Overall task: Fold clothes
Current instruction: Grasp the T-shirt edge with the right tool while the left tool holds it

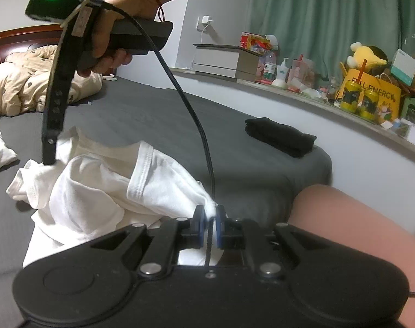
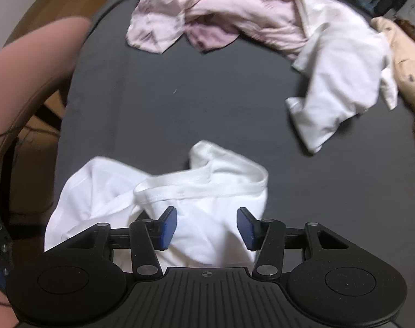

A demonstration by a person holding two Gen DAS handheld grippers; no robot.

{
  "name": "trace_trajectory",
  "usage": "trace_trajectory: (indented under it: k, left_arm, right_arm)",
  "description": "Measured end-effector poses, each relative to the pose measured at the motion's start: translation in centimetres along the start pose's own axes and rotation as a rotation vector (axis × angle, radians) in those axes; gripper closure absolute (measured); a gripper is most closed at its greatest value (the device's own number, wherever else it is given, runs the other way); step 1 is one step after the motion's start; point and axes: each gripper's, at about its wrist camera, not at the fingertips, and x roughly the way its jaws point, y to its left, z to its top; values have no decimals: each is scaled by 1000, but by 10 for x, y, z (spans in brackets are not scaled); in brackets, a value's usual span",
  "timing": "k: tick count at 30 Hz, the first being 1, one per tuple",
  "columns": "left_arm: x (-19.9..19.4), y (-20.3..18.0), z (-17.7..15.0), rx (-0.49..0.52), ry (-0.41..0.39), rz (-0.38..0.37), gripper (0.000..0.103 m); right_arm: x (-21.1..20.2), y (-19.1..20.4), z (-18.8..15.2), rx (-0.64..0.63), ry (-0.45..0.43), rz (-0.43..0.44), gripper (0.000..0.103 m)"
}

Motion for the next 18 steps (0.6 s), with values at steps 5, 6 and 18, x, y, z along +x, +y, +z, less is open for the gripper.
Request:
trace_trajectory:
  k: [5, 6, 18]
  left_arm:
    - [1, 0, 1, -2, 5, -3, 95]
    - [1, 1, 1, -2, 5, -3, 95]
    - [2, 0, 0, 3, 14, 5, 94]
  right_arm:
    - [9, 18, -7, -29, 60, 0, 70]
    - [10, 22, -10, -43, 68, -3, 73]
    - [-2, 44, -14, -132, 36, -196, 101]
